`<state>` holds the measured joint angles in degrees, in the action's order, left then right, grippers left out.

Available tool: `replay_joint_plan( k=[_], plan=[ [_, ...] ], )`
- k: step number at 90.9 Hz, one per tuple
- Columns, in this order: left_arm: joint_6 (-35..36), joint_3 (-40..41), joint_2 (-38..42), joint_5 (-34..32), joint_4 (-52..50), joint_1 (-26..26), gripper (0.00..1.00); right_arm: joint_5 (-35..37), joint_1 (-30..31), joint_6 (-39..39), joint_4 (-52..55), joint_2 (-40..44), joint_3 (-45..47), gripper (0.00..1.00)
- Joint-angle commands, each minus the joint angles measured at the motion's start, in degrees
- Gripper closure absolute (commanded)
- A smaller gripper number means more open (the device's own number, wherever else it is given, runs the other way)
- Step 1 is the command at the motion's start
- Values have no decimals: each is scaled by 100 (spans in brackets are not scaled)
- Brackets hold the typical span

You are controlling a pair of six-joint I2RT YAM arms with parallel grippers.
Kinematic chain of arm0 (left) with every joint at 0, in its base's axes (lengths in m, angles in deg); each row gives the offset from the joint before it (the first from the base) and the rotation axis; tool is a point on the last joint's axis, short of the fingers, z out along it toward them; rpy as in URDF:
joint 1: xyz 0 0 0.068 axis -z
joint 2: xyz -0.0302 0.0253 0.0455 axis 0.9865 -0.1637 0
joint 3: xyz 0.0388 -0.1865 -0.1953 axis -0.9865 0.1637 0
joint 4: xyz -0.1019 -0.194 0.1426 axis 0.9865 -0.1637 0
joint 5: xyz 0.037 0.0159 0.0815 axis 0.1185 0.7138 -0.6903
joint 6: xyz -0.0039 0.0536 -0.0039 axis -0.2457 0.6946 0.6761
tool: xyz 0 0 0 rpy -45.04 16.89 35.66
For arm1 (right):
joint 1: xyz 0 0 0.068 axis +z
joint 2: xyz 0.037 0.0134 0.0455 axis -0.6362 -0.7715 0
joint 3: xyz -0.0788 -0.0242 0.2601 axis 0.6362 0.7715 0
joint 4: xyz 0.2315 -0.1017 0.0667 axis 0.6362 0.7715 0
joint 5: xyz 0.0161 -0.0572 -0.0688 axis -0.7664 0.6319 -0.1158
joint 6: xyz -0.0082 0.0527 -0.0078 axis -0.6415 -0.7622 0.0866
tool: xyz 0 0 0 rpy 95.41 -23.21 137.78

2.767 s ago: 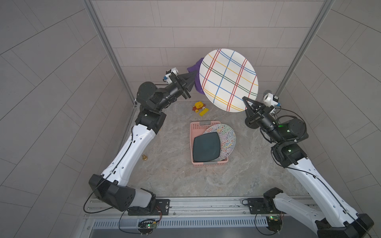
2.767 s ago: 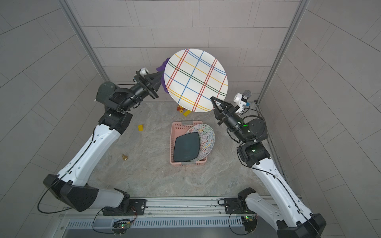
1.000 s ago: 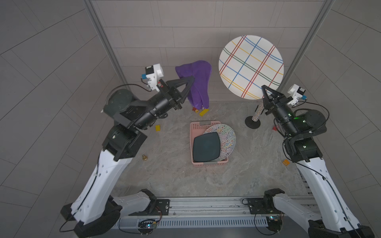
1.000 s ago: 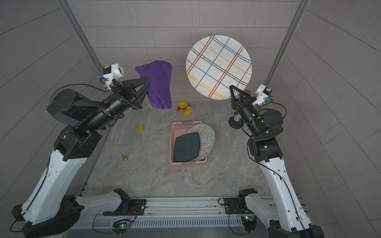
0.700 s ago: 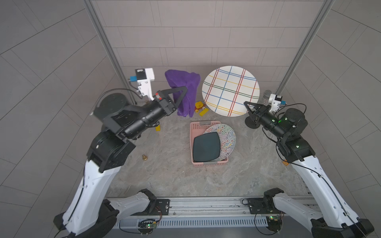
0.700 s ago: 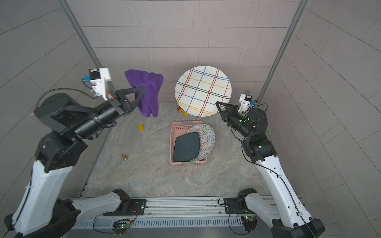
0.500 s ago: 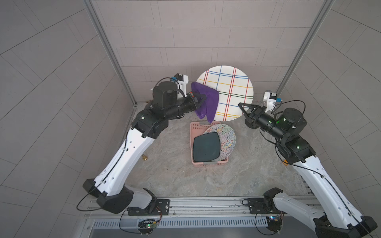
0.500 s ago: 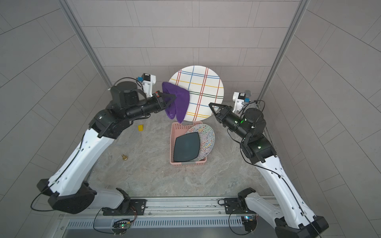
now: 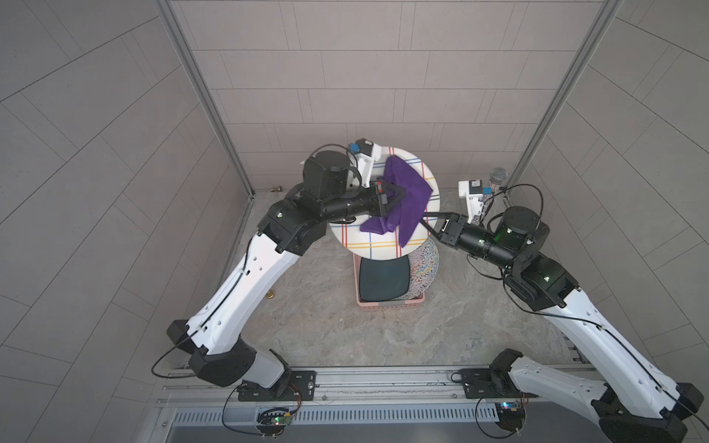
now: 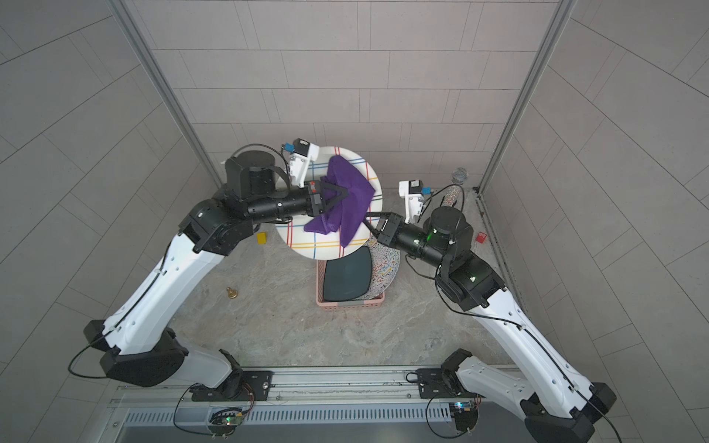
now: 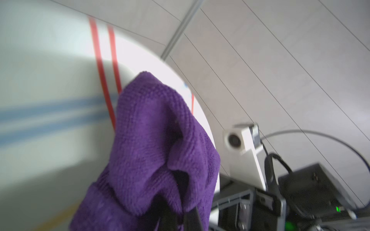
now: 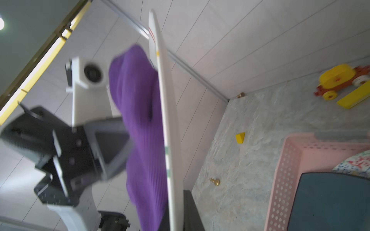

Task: Wipe the wet plate dry
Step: Wipe the plate with towel.

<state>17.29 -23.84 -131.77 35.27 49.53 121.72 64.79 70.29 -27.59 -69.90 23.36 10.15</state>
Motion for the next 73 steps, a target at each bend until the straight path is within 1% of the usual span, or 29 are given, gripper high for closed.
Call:
replay_joint_plan(
  k=[1,5,8,11,14,18,23,26,29,35,40,44,52,55,59,64,67,73],
  plan=[
    [8,952,457,-3,197,40,100,151,-548,-211,-636,308,-306,100],
    [32,1208,736,-242,214,-37,100,17,-581,-135,-636,364,-306,100],
    [20,1248,815,-475,39,-133,100,-256,-550,-153,-644,351,-290,100],
    [-16,1208,831,-834,-204,-246,100,-470,-433,-268,-690,319,-262,100],
    [-65,1172,811,-999,-443,-391,100,-580,-241,-329,-790,289,-187,100],
    [-133,1145,757,-911,-527,-565,100,-574,60,-309,-881,265,-93,100],
    [-156,1106,685,-587,-345,-594,100,-333,318,-227,-888,237,-66,100],
    [-206,1066,619,-314,-179,-549,100,-233,361,-180,-861,213,-84,100],
    [-234,978,539,-174,-84,-489,100,-90,355,-123,-804,199,-109,100],
    [-285,709,382,-224,-114,-448,100,202,330,-37,-634,210,-188,100],
    [-504,557,353,-401,-163,-662,100,438,240,-96,-501,297,-133,100],
    [-911,563,388,-262,-65,-1042,100,607,167,-225,-445,452,1,100],
    [-2215,942,561,640,696,-2095,100,748,-107,-567,-467,879,457,100],
    [-2673,1062,646,948,1045,-2354,100,743,-215,-747,-487,1031,610,100],
    [-3133,1179,723,1191,1477,-2528,100,732,-350,-918,-530,1210,738,100],
    [-3838,1377,829,1357,2152,-2566,100,679,-639,-1210,-762,1461,916,100],
    [-4431,1688,896,1455,2597,-2562,100,624,-807,-1458,-942,1577,1025,100],
    [-5780,2327,975,1532,4188,-2566,100,441,-1093,-2032,-1590,1737,1247,100]
  ],
)
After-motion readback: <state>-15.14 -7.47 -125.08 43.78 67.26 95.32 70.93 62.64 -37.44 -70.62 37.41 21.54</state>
